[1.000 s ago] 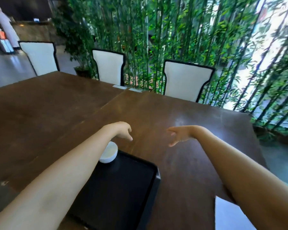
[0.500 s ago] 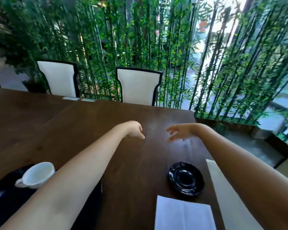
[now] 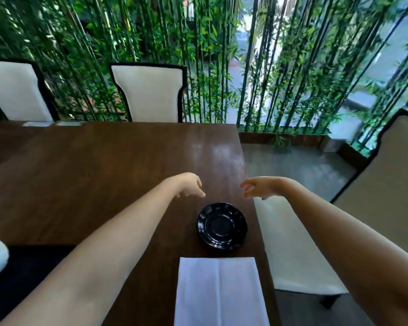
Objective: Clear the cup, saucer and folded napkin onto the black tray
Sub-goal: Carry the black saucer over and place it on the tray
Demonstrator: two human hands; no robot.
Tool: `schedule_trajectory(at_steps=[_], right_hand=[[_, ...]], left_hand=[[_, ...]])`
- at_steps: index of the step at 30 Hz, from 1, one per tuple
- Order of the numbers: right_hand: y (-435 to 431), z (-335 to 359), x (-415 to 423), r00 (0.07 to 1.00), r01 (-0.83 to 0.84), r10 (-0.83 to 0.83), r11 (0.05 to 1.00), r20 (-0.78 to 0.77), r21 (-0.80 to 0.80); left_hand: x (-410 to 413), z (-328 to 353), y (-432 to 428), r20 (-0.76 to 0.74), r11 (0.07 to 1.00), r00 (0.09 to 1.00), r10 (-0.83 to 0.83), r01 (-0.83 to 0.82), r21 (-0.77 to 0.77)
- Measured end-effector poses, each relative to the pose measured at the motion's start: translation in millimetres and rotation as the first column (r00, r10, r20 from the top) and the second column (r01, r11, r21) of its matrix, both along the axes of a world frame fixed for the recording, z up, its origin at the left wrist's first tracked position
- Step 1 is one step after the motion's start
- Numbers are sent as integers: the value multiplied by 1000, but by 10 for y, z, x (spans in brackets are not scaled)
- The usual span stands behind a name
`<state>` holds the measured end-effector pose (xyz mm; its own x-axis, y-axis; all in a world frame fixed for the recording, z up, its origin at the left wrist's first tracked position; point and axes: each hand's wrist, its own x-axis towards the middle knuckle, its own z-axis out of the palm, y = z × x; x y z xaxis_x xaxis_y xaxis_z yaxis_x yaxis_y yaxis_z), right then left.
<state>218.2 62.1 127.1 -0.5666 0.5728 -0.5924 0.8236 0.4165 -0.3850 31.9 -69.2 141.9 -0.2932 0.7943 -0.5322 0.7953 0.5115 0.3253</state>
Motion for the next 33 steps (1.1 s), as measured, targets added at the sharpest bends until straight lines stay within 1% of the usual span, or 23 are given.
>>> schedule_trajectory(at_steps=[1, 4, 9, 13, 18, 22, 24, 26, 30, 33], right_hand=[[62, -167, 68, 999, 39, -38, 999, 20, -12], [33, -350, 165, 998, 67, -67, 998, -5, 1], [32, -806, 267, 986, 154, -158, 985, -50, -73], [-12, -1110, 302, 981, 168, -173, 984, -85, -66], [-105, -1348, 282, 950, 234, -253, 965, -182, -122], [-150, -1430, 237, 929, 248, -284, 954, -238, -169], [-178, -1459, 226, 914, 271, -315, 943, -255, -194], [-198, -1484, 223, 895, 301, -355, 928, -269, -219], [-199, -1506, 224, 861, 355, -422, 898, -284, -259], [-208, -1491, 219, 847, 364, -443, 886, -294, -286]], left_hand=[[31, -150, 102, 4, 999, 1000, -12, 12, -39], [62, -296, 56, 6, 999, 1000, -17, 17, -39], [26, -714, 148, 6, 997, 1000, -14, 14, -77], [32, -1039, 143, 22, 999, 1000, 16, -15, -44], [72, -1366, 100, 69, 997, 995, 77, -77, -1], [96, -1499, 48, 129, 987, 981, 145, -152, 47], [110, -1538, 11, 182, 977, 965, 187, -202, 70], [128, -1552, -24, 274, 963, 934, 230, -259, 72], [149, -1541, -55, 468, 920, 829, 306, -384, 79], [154, -1515, -77, 558, 893, 757, 340, -447, 62]])
